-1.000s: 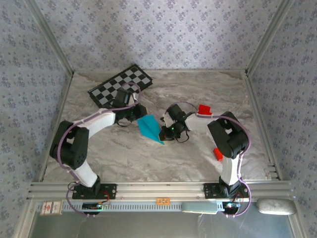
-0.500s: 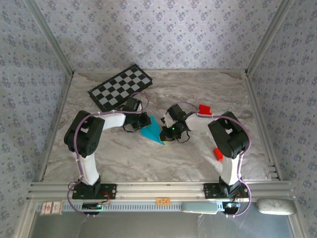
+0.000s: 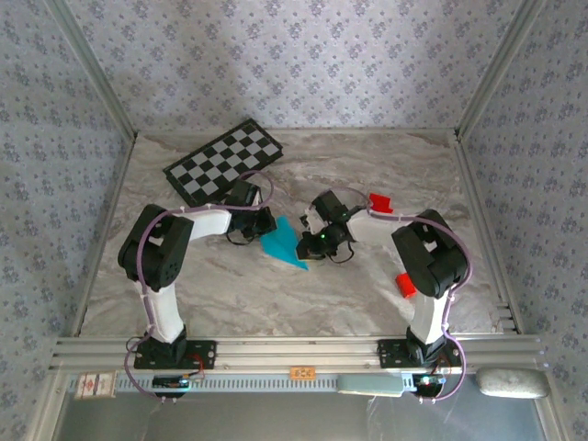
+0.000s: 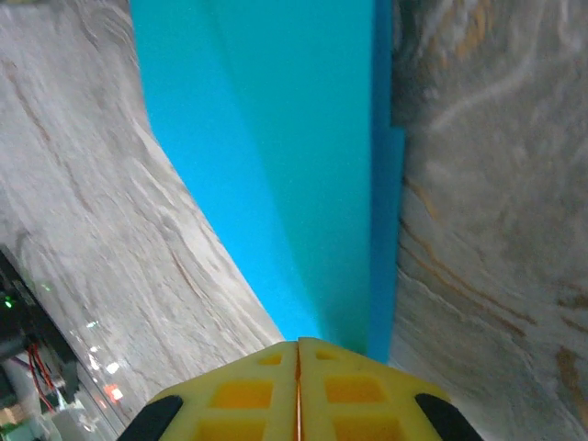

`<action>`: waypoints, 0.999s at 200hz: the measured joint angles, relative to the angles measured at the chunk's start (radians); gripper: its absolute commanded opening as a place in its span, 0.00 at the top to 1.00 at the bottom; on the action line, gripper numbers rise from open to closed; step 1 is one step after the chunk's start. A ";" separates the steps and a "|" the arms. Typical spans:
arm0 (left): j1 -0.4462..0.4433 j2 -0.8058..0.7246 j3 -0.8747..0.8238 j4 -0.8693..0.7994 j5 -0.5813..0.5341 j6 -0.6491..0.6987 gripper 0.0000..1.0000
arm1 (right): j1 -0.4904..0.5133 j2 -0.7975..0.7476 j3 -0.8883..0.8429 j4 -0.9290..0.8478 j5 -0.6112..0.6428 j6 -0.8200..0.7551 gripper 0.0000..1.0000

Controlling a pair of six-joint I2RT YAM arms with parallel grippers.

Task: Fold a paper plane with a square sheet of paper (pick it up from the middle)
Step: Fourth fold the wing at the center of the table.

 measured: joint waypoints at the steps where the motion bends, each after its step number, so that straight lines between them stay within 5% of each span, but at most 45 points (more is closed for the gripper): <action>1: 0.000 0.000 0.000 0.000 0.000 0.000 0.92 | 0.000 0.000 0.001 0.001 0.001 0.001 0.91; 82: 0.000 0.000 0.000 -0.005 -0.011 -0.019 0.94 | 0.059 0.127 0.199 -0.005 0.104 0.029 0.95; 200: -0.005 0.002 0.031 -0.075 -0.063 -0.021 0.95 | 0.045 0.178 0.188 0.037 0.089 0.046 0.96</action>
